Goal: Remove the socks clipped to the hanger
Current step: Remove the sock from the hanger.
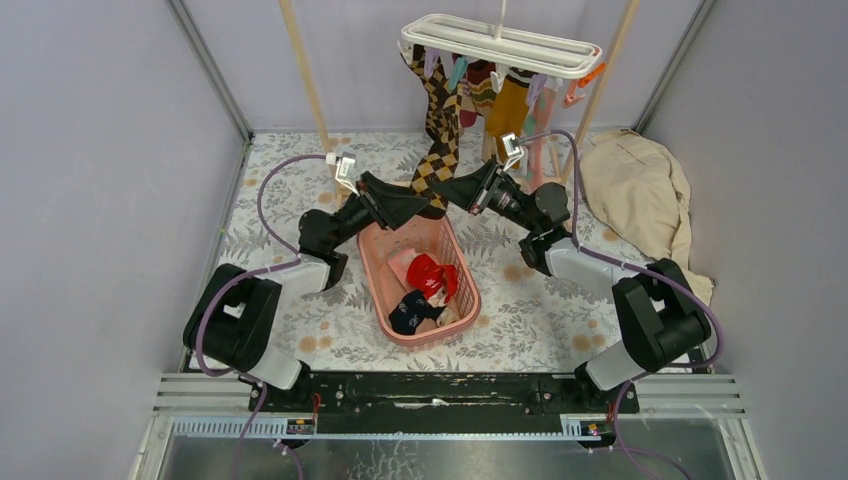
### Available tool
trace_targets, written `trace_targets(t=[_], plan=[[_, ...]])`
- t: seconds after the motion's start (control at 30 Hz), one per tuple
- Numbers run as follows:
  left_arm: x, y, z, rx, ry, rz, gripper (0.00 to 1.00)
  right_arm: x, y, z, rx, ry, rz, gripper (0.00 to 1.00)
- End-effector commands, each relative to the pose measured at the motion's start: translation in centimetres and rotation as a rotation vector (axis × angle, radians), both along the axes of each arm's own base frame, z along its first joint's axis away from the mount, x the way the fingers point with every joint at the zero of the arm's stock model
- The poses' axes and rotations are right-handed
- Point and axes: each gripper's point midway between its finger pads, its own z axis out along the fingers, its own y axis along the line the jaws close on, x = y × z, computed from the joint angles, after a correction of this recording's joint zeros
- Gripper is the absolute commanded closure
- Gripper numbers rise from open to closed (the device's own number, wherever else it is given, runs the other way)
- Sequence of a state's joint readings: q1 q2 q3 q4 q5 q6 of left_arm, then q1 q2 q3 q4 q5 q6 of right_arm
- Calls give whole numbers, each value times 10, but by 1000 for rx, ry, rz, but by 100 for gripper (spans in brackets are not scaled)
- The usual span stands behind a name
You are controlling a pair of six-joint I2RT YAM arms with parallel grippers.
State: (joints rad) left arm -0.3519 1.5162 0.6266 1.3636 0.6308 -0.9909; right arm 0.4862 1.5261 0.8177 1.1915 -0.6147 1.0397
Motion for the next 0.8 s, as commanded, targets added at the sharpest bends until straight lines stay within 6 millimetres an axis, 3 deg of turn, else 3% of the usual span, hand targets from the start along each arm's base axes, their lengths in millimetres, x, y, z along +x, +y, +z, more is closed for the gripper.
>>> trace_targets(t=[0.0,0.1,0.17,0.33,0.5,0.77], plan=[[-13,0,29,-40,-131,-46,57,-13,8,31,60,-101,55,93],[-16,0,29,-35,-136,-53,84,-12,8,28,54,-98,53,89],[-17,1,29,-27,-129,-47,93,-11,8,25,39,-97,44,81],[-14,5,21,48,-88,5,96,-1,1,19,-49,-113,-57,63],[-15,14,24,120,-76,84,97,3,-13,29,-118,-167,-173,54],[-21,18,38,156,-79,106,98,19,-35,76,-110,-293,-369,40]])
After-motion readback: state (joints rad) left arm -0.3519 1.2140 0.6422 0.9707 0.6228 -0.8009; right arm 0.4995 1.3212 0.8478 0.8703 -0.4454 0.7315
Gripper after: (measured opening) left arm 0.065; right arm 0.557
